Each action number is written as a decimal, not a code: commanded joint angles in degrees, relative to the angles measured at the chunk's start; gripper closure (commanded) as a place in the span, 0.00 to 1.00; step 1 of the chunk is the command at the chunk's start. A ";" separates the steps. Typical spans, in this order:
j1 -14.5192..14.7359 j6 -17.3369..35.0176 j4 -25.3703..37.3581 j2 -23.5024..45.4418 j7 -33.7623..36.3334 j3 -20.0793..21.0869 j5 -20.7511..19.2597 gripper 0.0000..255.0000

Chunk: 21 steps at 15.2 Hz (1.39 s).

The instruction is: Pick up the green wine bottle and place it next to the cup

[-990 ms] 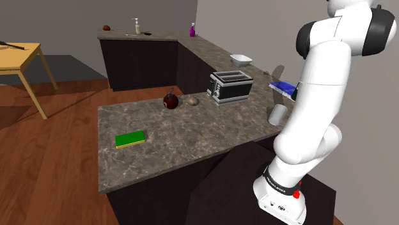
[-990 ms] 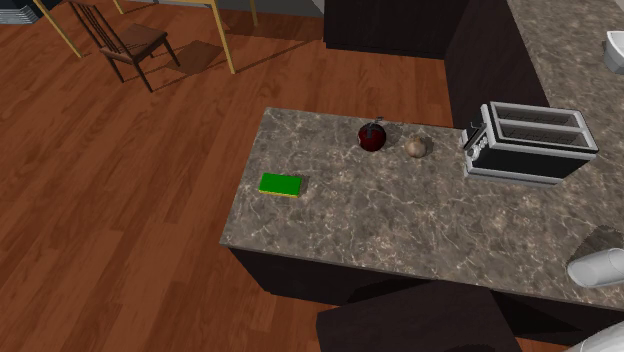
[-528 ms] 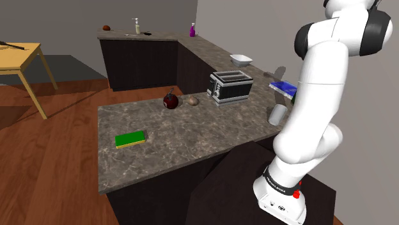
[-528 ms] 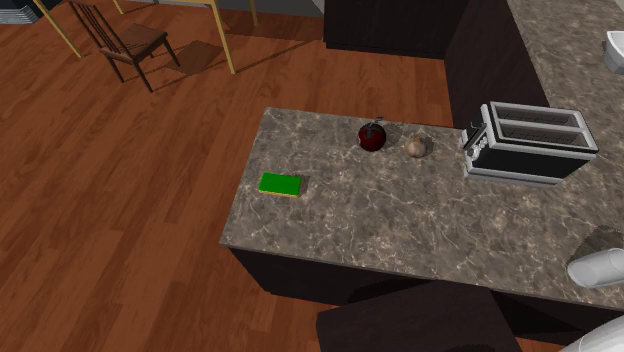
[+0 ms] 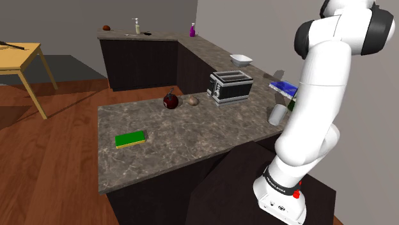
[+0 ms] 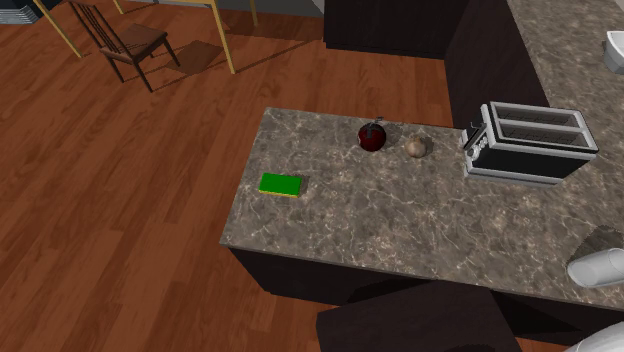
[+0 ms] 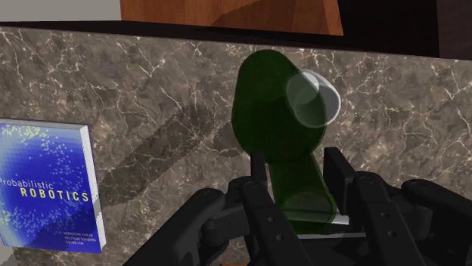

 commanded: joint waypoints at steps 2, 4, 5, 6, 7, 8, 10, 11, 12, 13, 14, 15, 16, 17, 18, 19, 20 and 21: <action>1.63 2.60 -3.05 -0.61 -0.04 -0.65 -0.51 1.00; 2.46 4.24 -4.91 -0.82 -0.09 -0.91 -0.66 1.00; 2.82 5.05 -5.81 -0.90 -0.13 -1.01 -0.71 1.00; 3.15 5.85 -6.68 -0.95 -0.17 -1.09 -0.73 1.00; 3.44 6.64 -7.54 -0.99 -0.23 -1.15 -0.73 1.00; 3.70 7.42 -8.37 -1.01 -0.30 -1.20 -0.71 1.00; 4.11 8.95 -9.99 -0.99 -0.47 -1.22 -0.60 1.00; 4.27 9.70 -10.76 -0.95 -0.58 -1.20 -0.52 1.00; 4.40 10.44 -11.52 -0.89 -0.69 -1.16 -0.42 1.00; 4.50 11.17 -12.26 -0.81 -0.81 -1.10 -0.30 1.00; 4.57 11.89 -12.99 -0.72 -0.95 -1.02 -0.15 1.00; 4.61 12.61 -13.69 -0.61 -1.09 -0.92 0.01 1.00; 4.62 13.32 -14.38 -0.48 -1.25 -0.80 0.19 1.00; 4.61 14.02 -15.05 -0.34 -1.41 -0.66 0.39 1.00; 4.57 14.71 -15.71 -0.18 -1.59 -0.50 0.60 1.00; 4.50 15.39 -16.35 0.00 -1.78 -0.32 0.84 1.00; 4.41 16.07 -16.97 0.18 -1.97 -0.12 1.09 1.00; 4.30 16.74 -17.58 0.39 -2.17 0.10 1.35 1.00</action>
